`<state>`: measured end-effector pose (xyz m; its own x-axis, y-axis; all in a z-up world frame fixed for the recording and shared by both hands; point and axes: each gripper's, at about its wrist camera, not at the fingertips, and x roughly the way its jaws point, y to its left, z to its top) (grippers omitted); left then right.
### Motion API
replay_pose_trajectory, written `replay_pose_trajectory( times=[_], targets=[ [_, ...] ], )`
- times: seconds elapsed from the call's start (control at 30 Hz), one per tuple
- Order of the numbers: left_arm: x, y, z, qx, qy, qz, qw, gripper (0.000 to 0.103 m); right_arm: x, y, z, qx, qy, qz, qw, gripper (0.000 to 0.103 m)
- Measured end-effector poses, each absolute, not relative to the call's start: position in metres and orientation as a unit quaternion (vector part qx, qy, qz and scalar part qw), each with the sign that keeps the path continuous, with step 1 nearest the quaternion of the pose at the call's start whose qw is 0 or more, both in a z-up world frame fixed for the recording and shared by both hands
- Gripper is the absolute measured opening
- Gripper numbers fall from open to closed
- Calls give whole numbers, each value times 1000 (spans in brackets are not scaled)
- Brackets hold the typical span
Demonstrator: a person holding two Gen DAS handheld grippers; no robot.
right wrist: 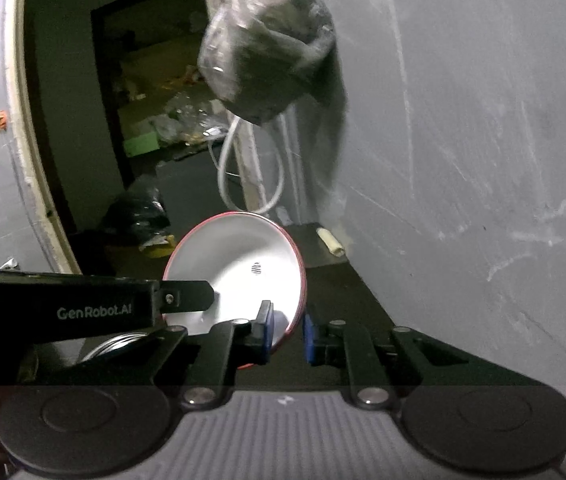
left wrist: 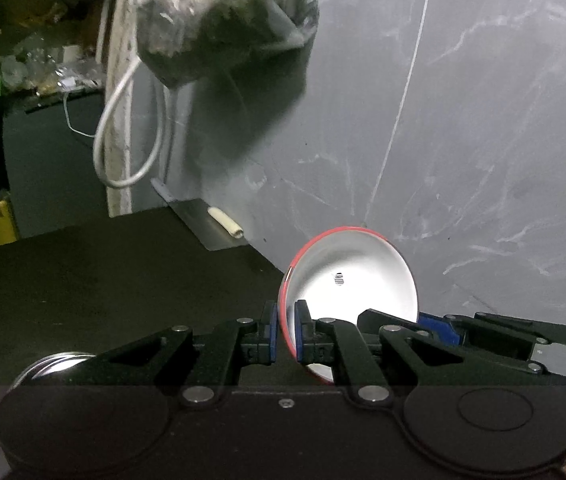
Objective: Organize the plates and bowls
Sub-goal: 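Lift the small white bowl and carry it over the bowl stack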
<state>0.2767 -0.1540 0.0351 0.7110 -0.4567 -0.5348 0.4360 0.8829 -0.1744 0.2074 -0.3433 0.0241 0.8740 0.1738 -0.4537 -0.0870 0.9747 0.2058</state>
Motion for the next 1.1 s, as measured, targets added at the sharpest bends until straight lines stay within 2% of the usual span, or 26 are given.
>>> replay_pose_trajectory(
  times=[0.6, 1.1],
  targets=[
    [195, -67, 42, -44, 281, -161, 945, 8, 166, -263, 45, 42, 227, 160, 960, 14],
    [129, -4, 21, -72, 317, -92, 941, 9, 126, -196, 28, 10, 274, 237, 932, 13]
  ],
)
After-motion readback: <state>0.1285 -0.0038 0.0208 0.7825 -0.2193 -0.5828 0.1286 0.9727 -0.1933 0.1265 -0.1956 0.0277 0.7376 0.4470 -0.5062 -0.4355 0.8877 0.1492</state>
